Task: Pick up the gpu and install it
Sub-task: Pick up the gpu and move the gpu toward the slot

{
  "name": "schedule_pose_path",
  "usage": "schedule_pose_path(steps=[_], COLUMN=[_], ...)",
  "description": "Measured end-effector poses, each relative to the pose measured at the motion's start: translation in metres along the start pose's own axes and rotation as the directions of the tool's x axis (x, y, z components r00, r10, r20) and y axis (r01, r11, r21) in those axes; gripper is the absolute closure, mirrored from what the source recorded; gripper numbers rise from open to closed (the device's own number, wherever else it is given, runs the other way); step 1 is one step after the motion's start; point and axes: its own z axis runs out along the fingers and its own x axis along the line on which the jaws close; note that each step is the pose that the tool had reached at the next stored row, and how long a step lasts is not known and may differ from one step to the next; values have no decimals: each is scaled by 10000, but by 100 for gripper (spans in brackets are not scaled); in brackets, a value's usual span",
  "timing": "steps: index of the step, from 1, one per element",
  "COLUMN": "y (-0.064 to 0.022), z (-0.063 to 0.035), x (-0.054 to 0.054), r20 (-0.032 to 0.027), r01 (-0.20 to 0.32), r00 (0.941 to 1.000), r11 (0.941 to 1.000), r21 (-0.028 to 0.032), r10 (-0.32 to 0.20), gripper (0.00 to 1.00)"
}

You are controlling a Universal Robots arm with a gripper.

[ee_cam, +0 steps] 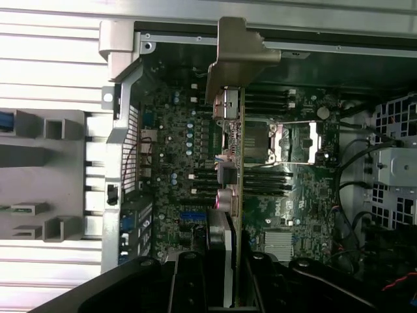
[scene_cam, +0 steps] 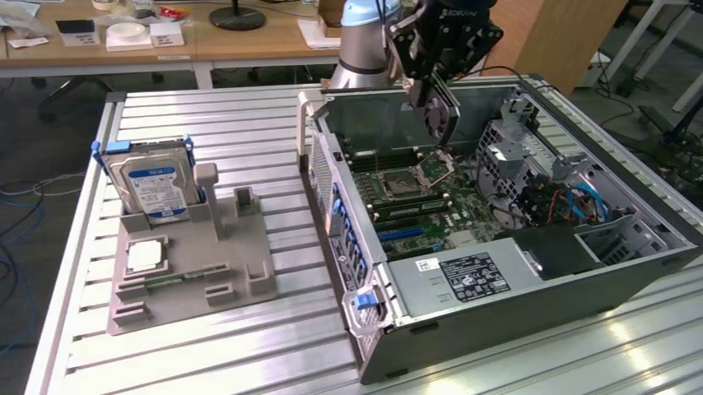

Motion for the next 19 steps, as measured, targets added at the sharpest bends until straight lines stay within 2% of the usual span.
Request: schedule_pose_path(steps=[11, 19], y=[-12, -21], z=[48, 97], x=[-293, -479], r20=[-2, -2], r01=[16, 16], r00=[10000, 10000], r11=[10000, 10000], r21=[2, 47], r10=[-16, -16], gripper=[72, 72])
